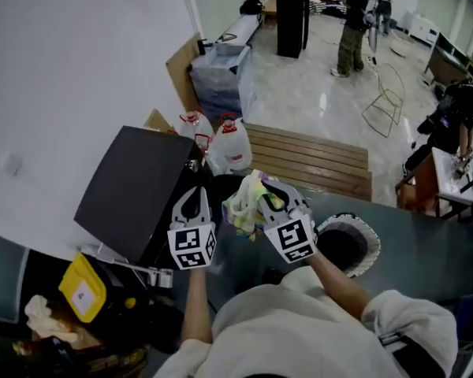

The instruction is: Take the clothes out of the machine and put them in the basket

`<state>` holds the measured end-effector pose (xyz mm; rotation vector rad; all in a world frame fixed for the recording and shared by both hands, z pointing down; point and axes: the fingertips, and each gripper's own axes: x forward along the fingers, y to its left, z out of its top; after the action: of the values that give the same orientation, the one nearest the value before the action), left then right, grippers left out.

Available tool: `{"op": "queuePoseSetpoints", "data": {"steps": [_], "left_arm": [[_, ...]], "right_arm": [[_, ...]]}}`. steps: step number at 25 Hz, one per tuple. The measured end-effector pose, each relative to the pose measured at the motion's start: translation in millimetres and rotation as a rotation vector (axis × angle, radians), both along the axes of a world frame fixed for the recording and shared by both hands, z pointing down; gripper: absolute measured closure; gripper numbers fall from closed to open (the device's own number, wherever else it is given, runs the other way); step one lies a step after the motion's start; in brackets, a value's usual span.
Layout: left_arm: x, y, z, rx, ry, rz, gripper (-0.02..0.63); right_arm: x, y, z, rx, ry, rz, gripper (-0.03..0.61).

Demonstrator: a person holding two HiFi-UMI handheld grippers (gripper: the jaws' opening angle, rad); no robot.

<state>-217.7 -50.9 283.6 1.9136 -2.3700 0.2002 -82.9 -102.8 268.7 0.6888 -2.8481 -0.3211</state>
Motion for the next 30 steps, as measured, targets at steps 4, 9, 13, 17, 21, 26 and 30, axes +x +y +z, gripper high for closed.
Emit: {"op": "queuePoseSetpoints", "data": {"steps": [4,9,13,17,21,26,30], "left_arm": [[67,-48,-2,-0.002,0.022,0.187,0.595],[153,-101,3,-0.011,0.034,0.417,0.595],[225,-129,6,-0.018,0.04,0.591,0.596],[303,-145,6,-0.03,0.062,0.741,0.596],[352,-160,14,-0.035,0.083,0.834,0.595],[370,-173,49,-0.09,0.092,0.903,0.595],[390,-193,84,-0.162,0.104,0.911,0.596]], "right_arm": [[74,-20,-4,-0.005,-0.001,0.178,0.531],[165,-46,-5,0.009,0.018,0.408,0.531],[241,-56,-9,0.025,0.033,0.594,0.531],[318,-53,-8,0.024,0.07,0.748,0.531],[364,-58,6,0.012,0.1,0.849,0.529],[386,-65,52,-0.054,0.145,0.938,0.529],[420,-81,97,-0.124,0.179,0.986,0.529]]}}
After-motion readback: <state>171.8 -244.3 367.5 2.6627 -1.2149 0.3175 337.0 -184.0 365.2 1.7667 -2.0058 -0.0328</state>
